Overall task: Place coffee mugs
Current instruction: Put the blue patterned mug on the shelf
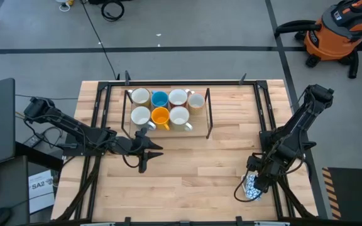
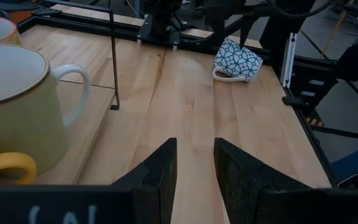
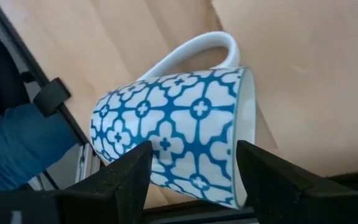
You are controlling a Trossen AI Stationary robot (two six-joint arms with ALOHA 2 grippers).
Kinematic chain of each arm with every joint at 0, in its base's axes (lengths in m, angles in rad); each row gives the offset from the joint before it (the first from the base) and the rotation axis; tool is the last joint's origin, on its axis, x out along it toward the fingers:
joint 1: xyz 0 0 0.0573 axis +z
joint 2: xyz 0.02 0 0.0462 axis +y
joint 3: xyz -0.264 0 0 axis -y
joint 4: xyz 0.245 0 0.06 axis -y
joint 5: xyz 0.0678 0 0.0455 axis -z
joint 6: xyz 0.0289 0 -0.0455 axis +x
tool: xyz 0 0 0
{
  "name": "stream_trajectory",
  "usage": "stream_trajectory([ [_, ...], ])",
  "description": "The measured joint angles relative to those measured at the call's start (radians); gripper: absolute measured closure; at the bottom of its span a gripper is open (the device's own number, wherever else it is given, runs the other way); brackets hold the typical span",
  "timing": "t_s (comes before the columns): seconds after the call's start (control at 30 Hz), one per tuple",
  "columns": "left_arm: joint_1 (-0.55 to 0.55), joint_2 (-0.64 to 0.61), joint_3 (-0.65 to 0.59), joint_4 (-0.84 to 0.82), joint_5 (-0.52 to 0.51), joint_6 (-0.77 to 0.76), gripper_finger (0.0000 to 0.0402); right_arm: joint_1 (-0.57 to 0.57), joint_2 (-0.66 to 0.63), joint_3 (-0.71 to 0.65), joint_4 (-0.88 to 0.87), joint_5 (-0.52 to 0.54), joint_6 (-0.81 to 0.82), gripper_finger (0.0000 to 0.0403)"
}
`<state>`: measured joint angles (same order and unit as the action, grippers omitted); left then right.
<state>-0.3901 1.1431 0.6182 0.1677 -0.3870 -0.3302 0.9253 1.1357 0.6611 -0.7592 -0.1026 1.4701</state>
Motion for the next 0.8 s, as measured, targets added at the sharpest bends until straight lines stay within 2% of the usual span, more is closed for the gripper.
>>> stream_trajectory([
  [0.33, 0.000, 0.000, 0.000, 0.000, 0.000, 0.000, 0.0290, -0.002, 0.035, 0.000, 0.057, 0.001, -0.034, 0.0167],
  [0.8, 0.000, 0.000, 0.000, 0.000, 0.000, 0.000, 0.0290, -0.003, 0.039, 0.000, 0.088, 0.008, -0.051, 0.0233],
])
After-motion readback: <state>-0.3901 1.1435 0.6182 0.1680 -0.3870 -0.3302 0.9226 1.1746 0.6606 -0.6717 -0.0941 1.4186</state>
